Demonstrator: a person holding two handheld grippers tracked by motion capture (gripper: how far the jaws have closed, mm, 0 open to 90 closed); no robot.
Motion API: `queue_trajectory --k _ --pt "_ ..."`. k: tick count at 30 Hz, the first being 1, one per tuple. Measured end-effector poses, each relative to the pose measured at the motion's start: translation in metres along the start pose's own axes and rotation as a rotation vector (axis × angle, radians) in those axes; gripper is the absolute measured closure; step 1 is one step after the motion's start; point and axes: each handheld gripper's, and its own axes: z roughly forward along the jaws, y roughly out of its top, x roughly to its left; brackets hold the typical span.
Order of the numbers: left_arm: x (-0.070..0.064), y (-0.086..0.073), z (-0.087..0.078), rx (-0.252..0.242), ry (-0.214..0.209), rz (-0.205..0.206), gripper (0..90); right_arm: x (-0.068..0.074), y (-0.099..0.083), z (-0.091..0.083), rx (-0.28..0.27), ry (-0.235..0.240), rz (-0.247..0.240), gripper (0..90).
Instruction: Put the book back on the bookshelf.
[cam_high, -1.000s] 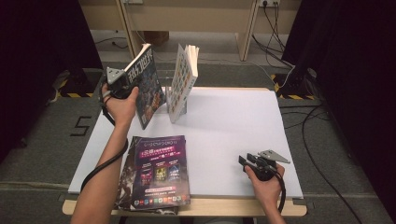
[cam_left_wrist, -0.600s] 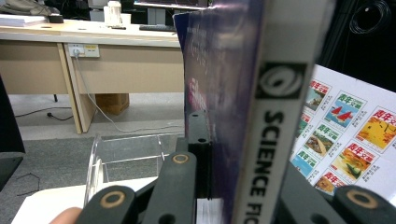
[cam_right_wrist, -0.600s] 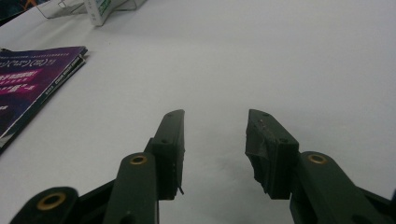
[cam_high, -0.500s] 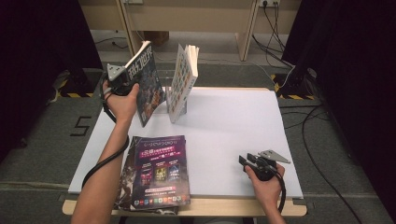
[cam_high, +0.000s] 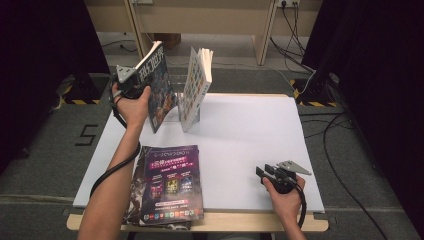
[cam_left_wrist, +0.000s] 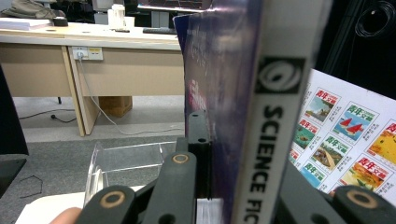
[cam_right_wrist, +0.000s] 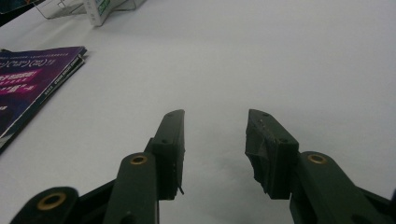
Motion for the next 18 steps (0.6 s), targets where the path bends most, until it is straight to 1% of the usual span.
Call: queue_trajectory --k 11,18 --pt "-0.004 0.0 0.009 -0.004 0.006 0.002 82.4 0.0 0.0 0.0 -0.001 0.001 -0.002 57.7" --pt "-0.003 0.0 0.012 -0.004 0.012 0.002 82.4 -0.001 0.0 0.0 0.001 0.001 0.0 57.7"
